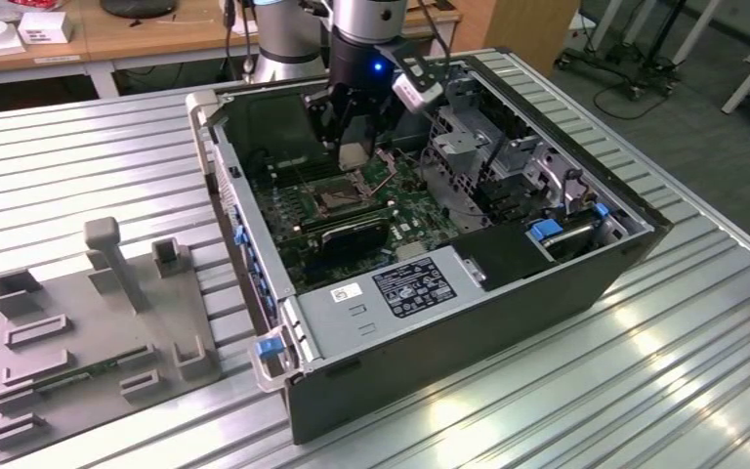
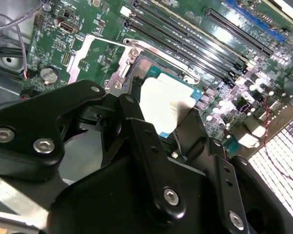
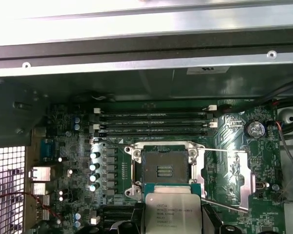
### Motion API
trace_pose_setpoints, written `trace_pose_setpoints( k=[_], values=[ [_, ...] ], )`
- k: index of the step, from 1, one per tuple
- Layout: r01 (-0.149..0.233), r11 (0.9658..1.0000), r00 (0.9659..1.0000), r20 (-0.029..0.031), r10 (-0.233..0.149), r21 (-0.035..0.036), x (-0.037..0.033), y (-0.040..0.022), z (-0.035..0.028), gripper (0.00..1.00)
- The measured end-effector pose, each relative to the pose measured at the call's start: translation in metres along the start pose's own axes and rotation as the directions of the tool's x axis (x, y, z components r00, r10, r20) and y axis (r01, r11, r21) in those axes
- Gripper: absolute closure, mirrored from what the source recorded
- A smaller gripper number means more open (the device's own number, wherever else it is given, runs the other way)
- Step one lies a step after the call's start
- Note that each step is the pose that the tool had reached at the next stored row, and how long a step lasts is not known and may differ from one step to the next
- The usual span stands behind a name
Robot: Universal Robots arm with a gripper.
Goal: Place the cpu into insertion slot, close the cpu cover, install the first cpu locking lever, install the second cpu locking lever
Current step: 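Place the cpu into insertion slot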
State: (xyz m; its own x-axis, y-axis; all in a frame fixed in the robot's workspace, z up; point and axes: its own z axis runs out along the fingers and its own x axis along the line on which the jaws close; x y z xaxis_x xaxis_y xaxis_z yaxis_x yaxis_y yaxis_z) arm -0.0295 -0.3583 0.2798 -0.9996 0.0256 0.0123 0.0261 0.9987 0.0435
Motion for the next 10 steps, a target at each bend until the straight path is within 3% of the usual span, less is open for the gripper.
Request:
trace_pose_setpoints(
  k=[3, 10],
  values=[
    [0.000, 1.0000, 1.0000, 0.0019, 0.000, 0.0001, 0.0000, -0.0002, 0.0034, 0.46],
    [0.000, 1.0000, 1.0000, 0.0047, 0.000, 0.0057, 0.0000, -0.0002, 0.0038, 0.46]
  ],
)
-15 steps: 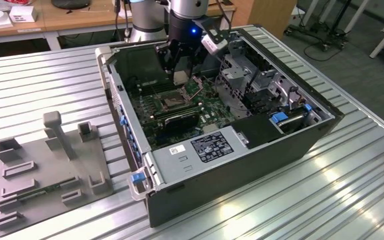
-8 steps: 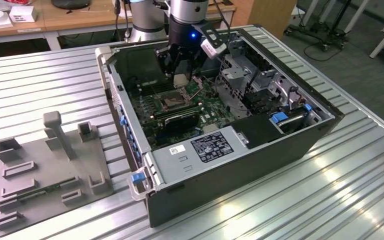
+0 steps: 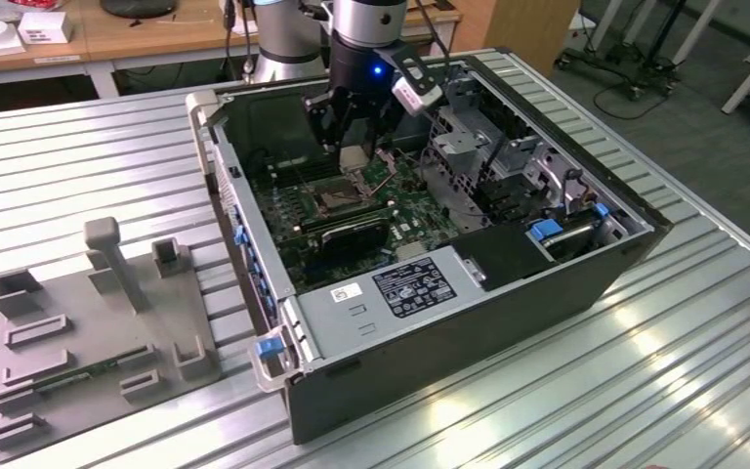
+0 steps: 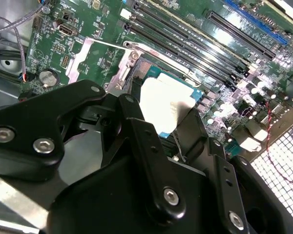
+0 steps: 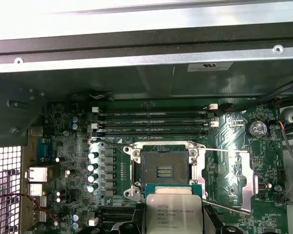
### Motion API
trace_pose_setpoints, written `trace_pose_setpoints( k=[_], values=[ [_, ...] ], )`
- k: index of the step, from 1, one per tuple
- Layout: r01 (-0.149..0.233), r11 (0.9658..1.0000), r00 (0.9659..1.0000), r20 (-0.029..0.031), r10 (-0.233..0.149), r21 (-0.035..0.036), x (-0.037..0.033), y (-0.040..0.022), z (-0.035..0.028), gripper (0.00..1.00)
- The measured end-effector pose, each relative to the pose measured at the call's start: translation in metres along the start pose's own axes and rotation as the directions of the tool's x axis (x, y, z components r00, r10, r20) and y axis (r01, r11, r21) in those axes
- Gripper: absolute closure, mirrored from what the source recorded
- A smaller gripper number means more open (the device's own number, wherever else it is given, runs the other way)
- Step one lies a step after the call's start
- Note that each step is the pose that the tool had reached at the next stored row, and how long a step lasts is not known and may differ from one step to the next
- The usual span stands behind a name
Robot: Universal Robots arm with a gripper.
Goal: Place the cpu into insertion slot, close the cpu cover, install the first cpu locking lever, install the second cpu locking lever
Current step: 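Place the cpu into insertion slot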
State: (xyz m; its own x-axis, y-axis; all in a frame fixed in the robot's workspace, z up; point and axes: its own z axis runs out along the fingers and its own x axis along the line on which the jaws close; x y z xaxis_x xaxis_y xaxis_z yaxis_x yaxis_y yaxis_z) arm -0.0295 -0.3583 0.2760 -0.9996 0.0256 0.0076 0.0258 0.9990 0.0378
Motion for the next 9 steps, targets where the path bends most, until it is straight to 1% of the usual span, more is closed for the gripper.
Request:
trace_pose_setpoints(
  k=[9],
  values=[
    [0.000, 1.0000, 1.0000, 0.0007, 0.000, 0.0017, 0.0000, 0.0001, 0.0005, 0.46]
  ],
)
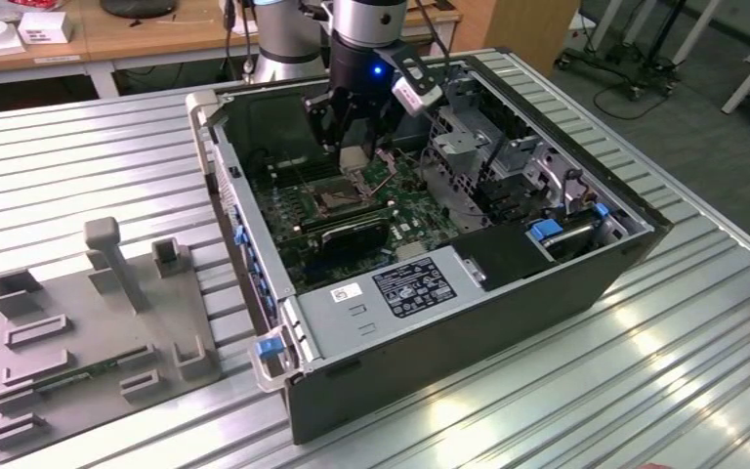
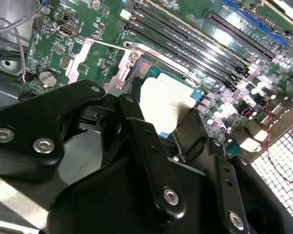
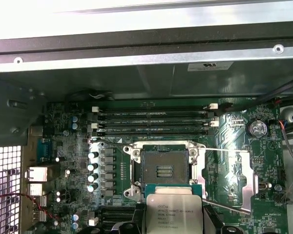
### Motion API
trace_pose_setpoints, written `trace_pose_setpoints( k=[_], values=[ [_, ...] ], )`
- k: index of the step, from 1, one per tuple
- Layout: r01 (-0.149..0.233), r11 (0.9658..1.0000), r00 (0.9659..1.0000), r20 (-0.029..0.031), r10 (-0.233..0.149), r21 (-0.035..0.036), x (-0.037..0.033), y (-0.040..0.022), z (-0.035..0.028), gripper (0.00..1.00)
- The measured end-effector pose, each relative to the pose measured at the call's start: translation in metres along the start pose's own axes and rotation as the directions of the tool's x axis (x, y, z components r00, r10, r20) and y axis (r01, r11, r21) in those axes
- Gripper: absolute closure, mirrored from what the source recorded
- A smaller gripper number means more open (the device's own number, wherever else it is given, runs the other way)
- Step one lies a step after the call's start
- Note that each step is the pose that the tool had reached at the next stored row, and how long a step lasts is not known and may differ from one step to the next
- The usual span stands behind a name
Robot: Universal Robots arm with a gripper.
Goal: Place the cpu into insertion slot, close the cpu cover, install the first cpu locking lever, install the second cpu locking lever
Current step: 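Place the cpu into insertion slot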
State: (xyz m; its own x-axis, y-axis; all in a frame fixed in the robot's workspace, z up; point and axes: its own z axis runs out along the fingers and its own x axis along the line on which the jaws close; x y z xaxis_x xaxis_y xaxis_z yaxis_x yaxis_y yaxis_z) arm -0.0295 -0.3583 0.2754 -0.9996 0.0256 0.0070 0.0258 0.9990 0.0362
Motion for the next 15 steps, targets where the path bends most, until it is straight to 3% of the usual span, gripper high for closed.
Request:
trace_pose_setpoints(
  k=[9, 15],
  values=[
    [0.000, 1.0000, 1.0000, 0.0038, 0.000, 0.0006, 0.0003, 0.0009, 0.0083, 0.46],
    [-0.002, 1.0000, 1.0000, 0.0038, 0.002, 0.0007, 0.0025, 0.0093, 0.0098, 0.46]
  ],
)
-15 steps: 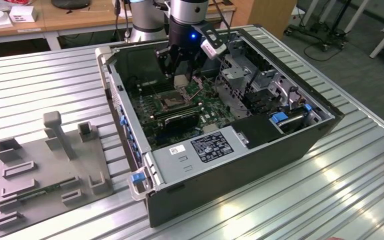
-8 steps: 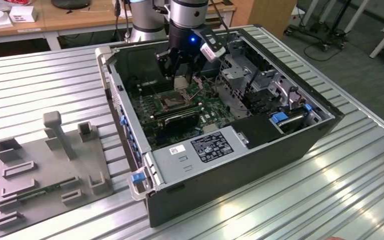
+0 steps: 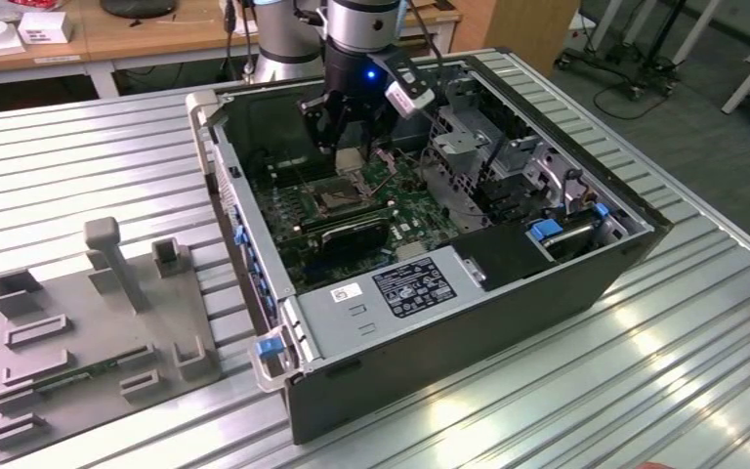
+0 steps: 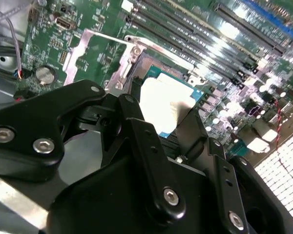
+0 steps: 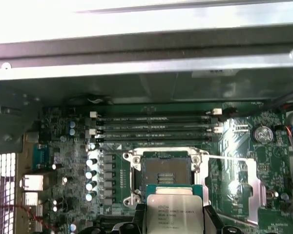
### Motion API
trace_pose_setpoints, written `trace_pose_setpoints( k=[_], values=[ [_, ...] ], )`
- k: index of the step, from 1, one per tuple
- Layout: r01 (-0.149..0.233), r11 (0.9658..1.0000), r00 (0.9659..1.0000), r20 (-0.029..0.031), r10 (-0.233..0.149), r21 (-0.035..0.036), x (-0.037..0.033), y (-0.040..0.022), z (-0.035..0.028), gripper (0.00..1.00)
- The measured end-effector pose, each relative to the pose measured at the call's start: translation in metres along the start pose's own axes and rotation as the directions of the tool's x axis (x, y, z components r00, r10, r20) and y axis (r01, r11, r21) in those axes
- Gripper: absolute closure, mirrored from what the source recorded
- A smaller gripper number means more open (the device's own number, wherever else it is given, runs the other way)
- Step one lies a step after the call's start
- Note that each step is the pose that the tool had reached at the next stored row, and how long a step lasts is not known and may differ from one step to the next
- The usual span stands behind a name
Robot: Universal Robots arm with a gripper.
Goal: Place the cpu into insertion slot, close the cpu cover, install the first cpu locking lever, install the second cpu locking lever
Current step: 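Place the cpu into insertion slot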
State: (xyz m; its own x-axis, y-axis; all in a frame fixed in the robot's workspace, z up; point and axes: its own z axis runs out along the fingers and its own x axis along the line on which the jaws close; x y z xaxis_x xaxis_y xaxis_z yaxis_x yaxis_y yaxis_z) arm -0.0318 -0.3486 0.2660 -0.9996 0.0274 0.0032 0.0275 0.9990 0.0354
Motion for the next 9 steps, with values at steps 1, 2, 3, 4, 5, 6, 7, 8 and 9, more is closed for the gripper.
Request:
trace_pose_setpoints(
  k=[1, 2, 3, 4, 5, 6, 7, 8, 9],
  values=[
    [0.000, 1.0000, 1.0000, 0.0001, 0.000, -0.0002, 0.0003, 0.0012, 0.0005, 0.46],
    [-0.001, 1.0000, 1.0000, 0.0001, 0.001, -0.0002, 0.0005, 0.0023, 0.0011, 0.46],
    [-0.002, 1.0000, 1.0000, 0.0001, 0.002, -0.0002, 0.0008, 0.0031, 0.0018, 0.46],
    [-0.002, 1.0000, 1.0000, 0.0001, 0.002, -0.0002, 0.0011, 0.0040, 0.0027, 0.46],
    [-0.003, 1.0000, 1.0000, 0.0001, 0.003, -0.0002, 0.0014, 0.0048, 0.0034, 0.46],
    [-0.003, 1.0000, 1.0000, 0.0002, 0.003, -0.0002, 0.0015, 0.0051, 0.0038, 0.46],
    [-0.003, 1.0000, 1.0000, 0.0001, 0.003, -0.0002, 0.0015, 0.0051, 0.0038, 0.46],
    [-0.003, 1.0000, 1.0000, 0.0001, 0.003, -0.0001, 0.0015, 0.0051, 0.0038, 0.46],
    [-0.003, 1.0000, 1.0000, 0.0001, 0.003, -0.0001, 0.0015, 0.0051, 0.0038, 0.46]
  ],
)
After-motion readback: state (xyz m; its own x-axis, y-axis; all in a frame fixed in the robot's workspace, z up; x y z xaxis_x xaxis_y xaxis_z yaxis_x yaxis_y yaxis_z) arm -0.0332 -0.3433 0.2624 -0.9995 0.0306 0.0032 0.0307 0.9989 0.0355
